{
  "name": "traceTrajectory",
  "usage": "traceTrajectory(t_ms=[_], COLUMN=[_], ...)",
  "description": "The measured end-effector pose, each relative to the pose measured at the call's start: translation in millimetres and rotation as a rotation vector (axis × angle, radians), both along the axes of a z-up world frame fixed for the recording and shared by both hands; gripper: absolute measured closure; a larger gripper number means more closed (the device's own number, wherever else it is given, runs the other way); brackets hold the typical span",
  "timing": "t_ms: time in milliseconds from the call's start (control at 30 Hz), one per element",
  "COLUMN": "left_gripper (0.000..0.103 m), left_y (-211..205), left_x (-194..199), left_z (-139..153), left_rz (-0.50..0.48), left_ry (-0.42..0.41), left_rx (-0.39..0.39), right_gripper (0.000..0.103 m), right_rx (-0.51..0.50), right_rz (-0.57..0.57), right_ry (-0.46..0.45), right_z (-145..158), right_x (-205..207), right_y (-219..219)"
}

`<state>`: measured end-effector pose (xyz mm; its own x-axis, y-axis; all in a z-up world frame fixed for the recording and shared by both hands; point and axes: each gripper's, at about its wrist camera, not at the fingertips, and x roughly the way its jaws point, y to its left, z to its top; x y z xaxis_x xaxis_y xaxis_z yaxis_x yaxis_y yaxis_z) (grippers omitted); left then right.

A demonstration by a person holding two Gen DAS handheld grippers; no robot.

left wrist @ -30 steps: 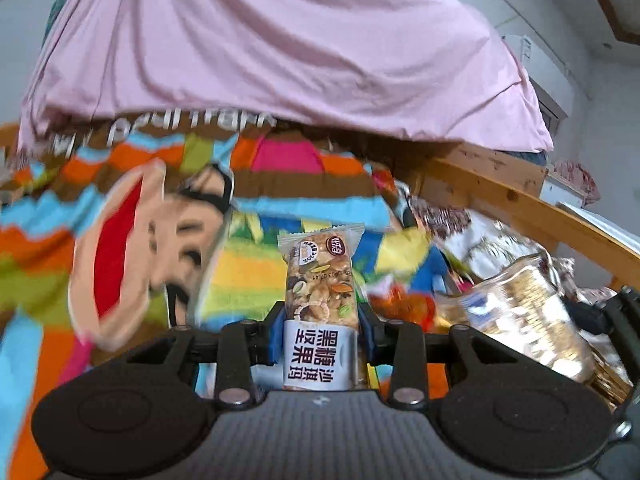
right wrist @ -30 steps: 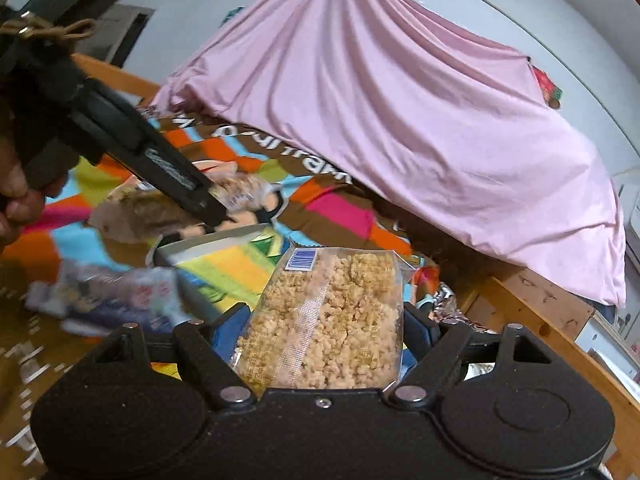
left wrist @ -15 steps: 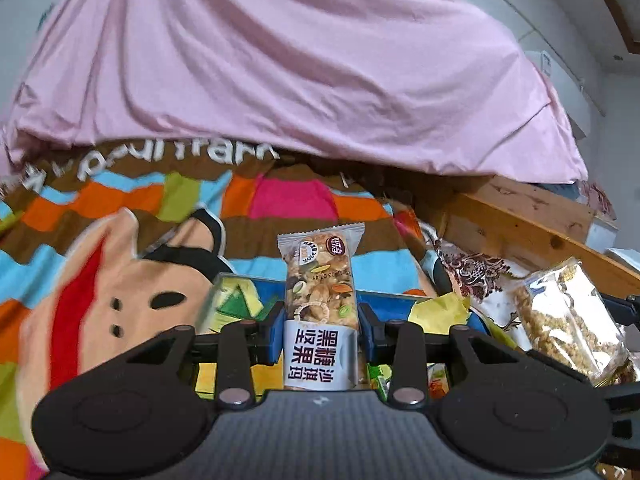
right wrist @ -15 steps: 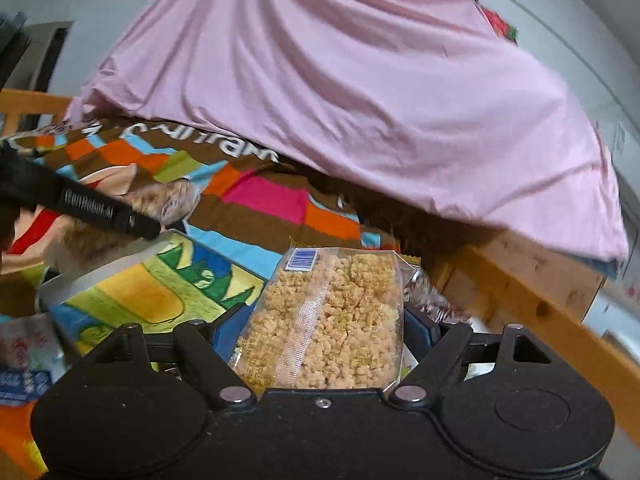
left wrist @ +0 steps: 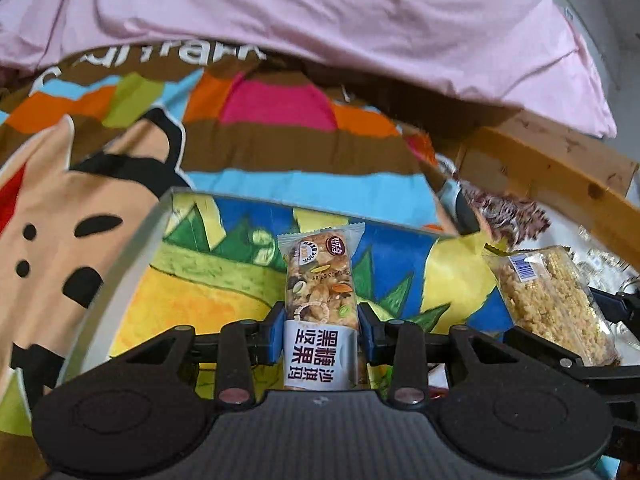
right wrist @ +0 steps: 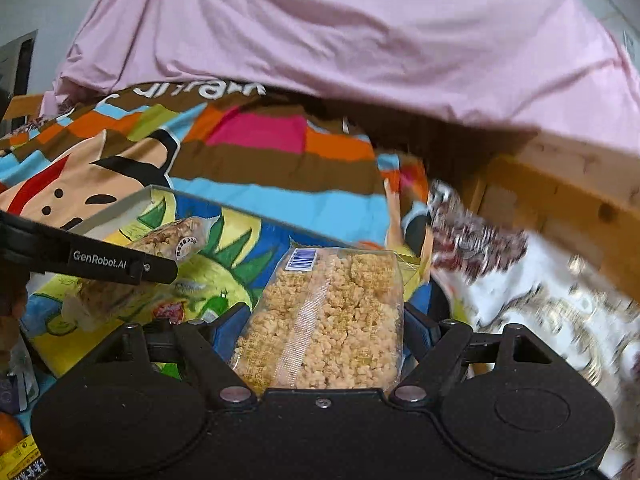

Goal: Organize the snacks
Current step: 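Lower the nut bar and rice crisp bag into the tray, open both grippers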

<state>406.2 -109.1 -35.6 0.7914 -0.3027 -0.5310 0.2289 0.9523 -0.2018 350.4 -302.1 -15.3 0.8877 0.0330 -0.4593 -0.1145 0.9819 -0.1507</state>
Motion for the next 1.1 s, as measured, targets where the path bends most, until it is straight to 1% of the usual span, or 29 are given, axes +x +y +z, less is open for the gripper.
traceTrajectory(t_ms=[133,200,433,533,567,600,700,833,933,1000,1067,1100], left_gripper=[0.063,0.063,0.063,0.062,0.06,0.055,0.049,0.045,0.039,0.032,0.028,0.024], left_y=[-4,-6,-12,-11,-10,-9,-7,-6,-4,-2,2,3], left_x=[8,10,11,11,11,10,7,1,-5,-9,-14,-16], left_z=[-9,-12,-17,-16,-15,-14,-10,-4,3,10,18,21], left_rz=[-0.002,-0.008,-0.026,-0.027,-0.024,-0.021,-0.019,-0.013,-0.012,-0.007,0.001,0.004], left_ry=[0.03,0.044,0.08,0.104,0.107,0.11,0.102,0.094,0.081,0.066,0.052,0.046], left_rx=[0.003,0.005,0.031,0.02,0.013,0.009,0.0,-0.003,-0.011,-0.014,-0.022,-0.026], right_gripper=[0.022,0.022,0.021,0.02,0.02,0.02,0.017,0.013,0.012,0.011,0.01,0.01], right_rx=[0.115,0.142,0.161,0.142,0.137,0.135,0.133,0.122,0.105,0.098,0.096,0.097], right_rz=[-0.033,-0.044,-0.047,-0.05,-0.051,-0.052,-0.052,-0.039,-0.017,-0.007,-0.001,-0.001], right_ry=[0.071,0.089,0.124,0.13,0.129,0.126,0.115,0.083,0.06,0.046,0.031,0.025], right_z=[-7,-9,-14,-12,-11,-9,-4,5,14,22,30,35], right_x=[10,13,14,13,13,12,8,2,-6,-12,-19,-23], right_y=[-12,-15,-16,-17,-16,-17,-18,-16,-11,-9,-7,-6])
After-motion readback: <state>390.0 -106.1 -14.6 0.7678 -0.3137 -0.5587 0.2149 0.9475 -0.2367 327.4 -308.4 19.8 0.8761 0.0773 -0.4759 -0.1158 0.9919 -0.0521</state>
